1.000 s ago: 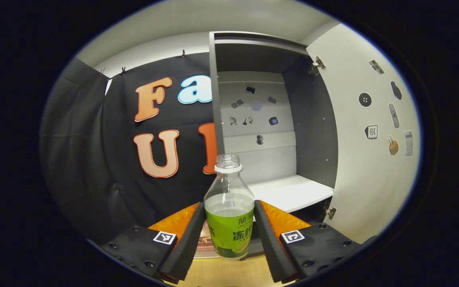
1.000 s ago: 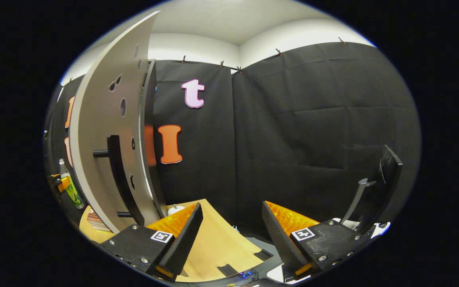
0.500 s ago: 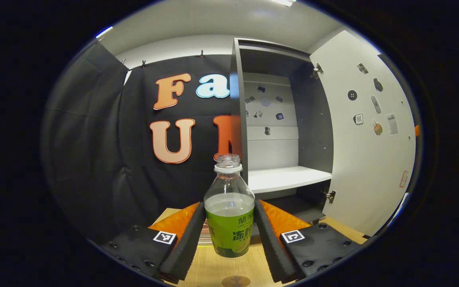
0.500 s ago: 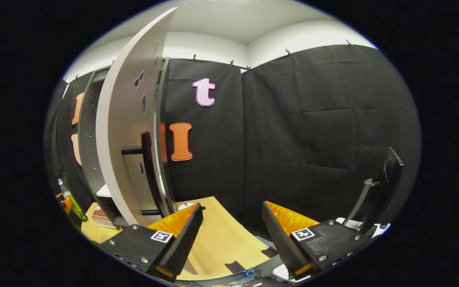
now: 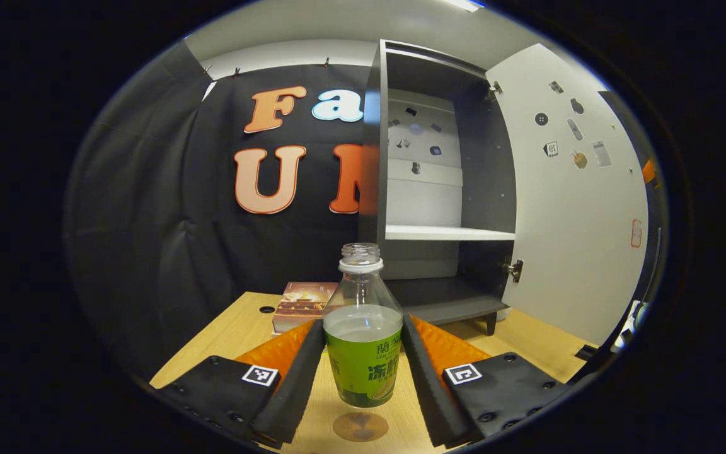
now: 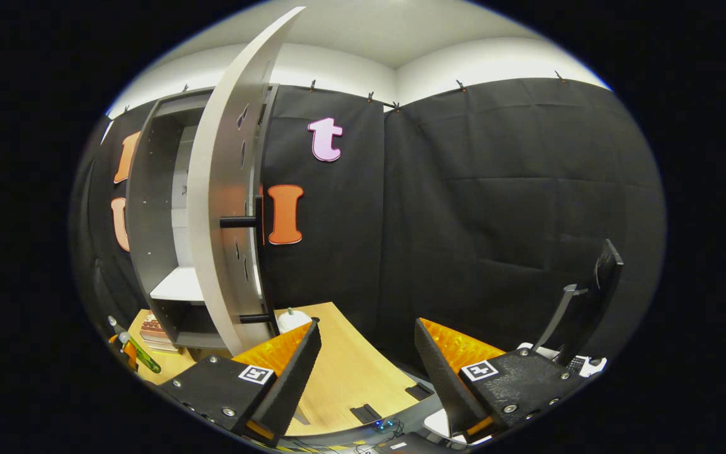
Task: Open the cabinet door with the right hand, grasp the bottle in the cabinet with the left hand and place it on the coaster, then close the cabinet door with the right hand.
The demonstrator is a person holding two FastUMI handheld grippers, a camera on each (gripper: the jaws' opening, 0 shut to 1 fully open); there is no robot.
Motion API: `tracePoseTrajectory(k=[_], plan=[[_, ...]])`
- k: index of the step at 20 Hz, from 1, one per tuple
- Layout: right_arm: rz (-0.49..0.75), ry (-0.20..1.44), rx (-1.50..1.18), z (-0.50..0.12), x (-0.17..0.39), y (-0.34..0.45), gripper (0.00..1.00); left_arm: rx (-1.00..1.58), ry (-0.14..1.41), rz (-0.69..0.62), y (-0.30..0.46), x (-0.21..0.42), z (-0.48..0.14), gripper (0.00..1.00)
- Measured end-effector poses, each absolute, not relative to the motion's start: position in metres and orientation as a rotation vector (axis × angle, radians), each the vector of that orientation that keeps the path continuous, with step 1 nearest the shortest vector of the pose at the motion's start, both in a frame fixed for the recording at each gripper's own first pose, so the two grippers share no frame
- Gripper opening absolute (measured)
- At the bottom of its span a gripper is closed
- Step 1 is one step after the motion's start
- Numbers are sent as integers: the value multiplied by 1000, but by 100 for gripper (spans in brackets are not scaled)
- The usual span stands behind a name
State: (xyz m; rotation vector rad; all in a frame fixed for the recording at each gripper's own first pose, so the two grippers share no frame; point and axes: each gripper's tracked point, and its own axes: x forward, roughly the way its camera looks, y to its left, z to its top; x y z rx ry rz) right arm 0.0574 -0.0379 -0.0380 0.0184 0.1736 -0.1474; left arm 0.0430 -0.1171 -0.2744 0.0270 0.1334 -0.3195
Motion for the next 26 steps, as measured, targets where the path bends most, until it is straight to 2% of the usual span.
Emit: tracePoseTrajectory(k=[7,13,26], plan=[[-171,201,-23,-46,56,-36,93,2,213,-326,-116,47,-346,81],[-162,238,-8,-61,62,-28,93,18,235,-299,-112,54,-378,81],[-174,251,3,-68,64,-32,93,51,242,-291,-116,33,-384,83]])
